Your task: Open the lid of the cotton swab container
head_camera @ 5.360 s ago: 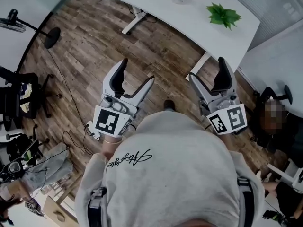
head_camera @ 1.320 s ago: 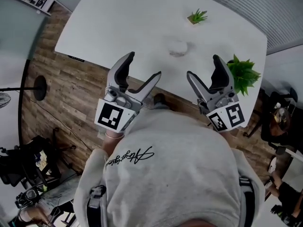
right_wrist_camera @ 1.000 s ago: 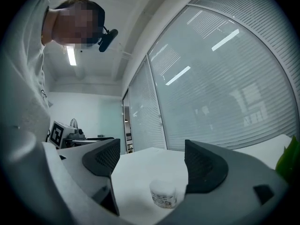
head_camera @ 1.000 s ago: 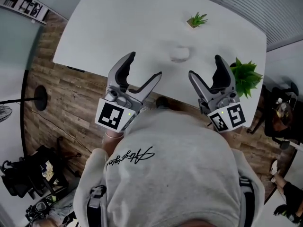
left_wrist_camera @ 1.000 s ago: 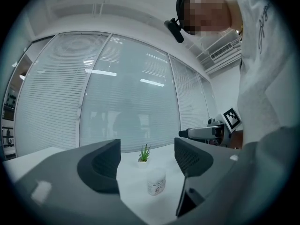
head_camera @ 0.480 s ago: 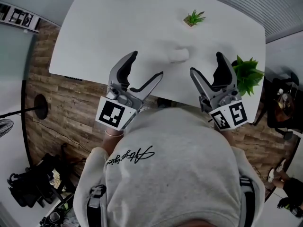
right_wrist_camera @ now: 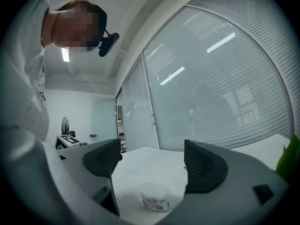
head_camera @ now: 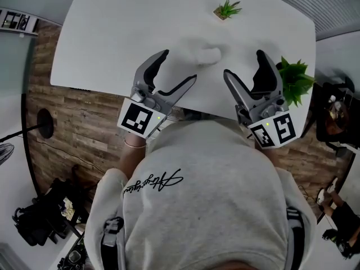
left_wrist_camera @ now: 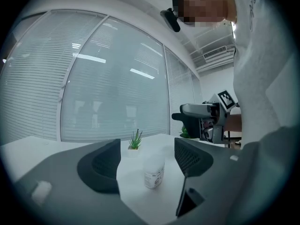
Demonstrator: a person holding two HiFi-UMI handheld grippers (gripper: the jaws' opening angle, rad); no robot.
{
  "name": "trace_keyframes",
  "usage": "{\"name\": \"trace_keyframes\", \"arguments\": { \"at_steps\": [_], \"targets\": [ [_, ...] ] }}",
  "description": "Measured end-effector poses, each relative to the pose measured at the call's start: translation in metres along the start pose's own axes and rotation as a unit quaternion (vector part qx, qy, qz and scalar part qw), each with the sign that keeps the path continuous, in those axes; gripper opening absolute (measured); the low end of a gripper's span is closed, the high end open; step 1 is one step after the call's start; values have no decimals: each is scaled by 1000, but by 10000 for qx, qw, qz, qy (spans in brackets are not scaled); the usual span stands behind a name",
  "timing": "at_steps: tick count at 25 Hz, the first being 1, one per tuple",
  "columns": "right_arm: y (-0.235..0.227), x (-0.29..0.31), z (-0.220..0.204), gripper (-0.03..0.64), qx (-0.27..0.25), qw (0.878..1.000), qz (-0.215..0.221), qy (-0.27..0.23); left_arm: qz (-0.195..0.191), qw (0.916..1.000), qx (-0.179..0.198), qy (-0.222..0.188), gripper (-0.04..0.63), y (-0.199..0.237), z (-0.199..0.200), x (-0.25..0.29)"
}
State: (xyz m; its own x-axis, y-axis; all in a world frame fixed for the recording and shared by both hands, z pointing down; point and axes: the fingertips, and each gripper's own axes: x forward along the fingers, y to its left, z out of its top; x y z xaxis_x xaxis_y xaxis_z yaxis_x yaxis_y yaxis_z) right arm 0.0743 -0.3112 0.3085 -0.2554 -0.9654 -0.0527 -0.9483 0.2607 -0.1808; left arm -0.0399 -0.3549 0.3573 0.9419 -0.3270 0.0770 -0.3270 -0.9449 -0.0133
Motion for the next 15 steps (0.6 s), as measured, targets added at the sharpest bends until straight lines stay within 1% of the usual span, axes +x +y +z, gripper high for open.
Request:
{"name": "trace_keyframes", "arguments": {
  "at_steps": [3,8,15],
  "targets": [
    [-1,-2,1,408,25,10000,-35,3,-119,9998,27,142,345,-3,-12,8],
    [-1,-8,-5,408,64,9999,-119,87,-348,9984,193,399,345,-9,-33,23],
    [-1,-16,-9,408,103,9996,-246,120,-636,9946,261,771,345,-14,-61,41]
  ]
}}
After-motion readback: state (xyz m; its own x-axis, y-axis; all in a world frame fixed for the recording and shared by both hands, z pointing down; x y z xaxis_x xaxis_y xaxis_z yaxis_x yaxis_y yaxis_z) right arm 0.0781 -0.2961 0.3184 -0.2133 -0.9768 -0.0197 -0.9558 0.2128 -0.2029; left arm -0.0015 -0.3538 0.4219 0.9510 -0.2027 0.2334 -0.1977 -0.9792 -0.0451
